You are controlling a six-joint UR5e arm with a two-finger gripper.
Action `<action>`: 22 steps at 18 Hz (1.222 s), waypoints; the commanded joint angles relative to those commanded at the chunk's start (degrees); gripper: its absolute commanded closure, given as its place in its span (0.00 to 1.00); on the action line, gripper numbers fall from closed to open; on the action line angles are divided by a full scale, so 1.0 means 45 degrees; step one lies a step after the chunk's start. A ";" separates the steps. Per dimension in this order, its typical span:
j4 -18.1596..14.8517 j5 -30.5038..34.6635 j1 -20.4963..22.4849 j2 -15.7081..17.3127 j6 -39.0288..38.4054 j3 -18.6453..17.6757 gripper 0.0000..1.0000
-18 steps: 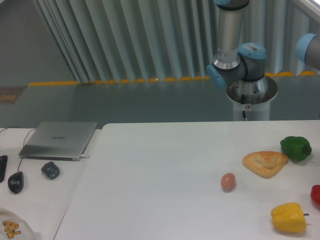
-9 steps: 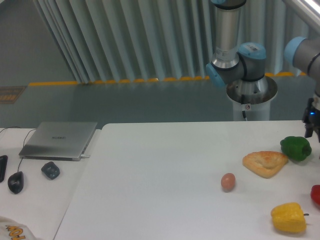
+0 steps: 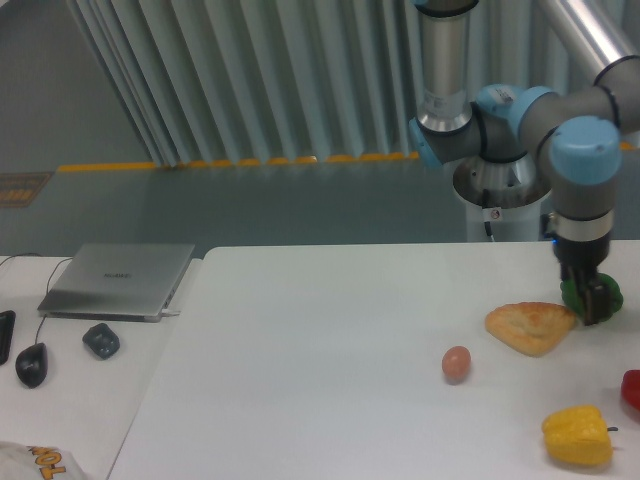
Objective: Place the triangular bread in the basket
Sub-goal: 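Lower the gripper onto the triangular bread slice beside the green pepper, then close the gripper on the edge of the bread slice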
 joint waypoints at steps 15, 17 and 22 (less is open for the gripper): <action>0.0977 0.0802 -0.0159 -0.0294 0.0115 -0.0842 0.00; 0.1054 0.0821 -0.0159 -0.0449 0.0115 -0.0842 0.00; 0.1055 0.0919 -0.0178 -0.0684 0.0115 -0.0861 0.00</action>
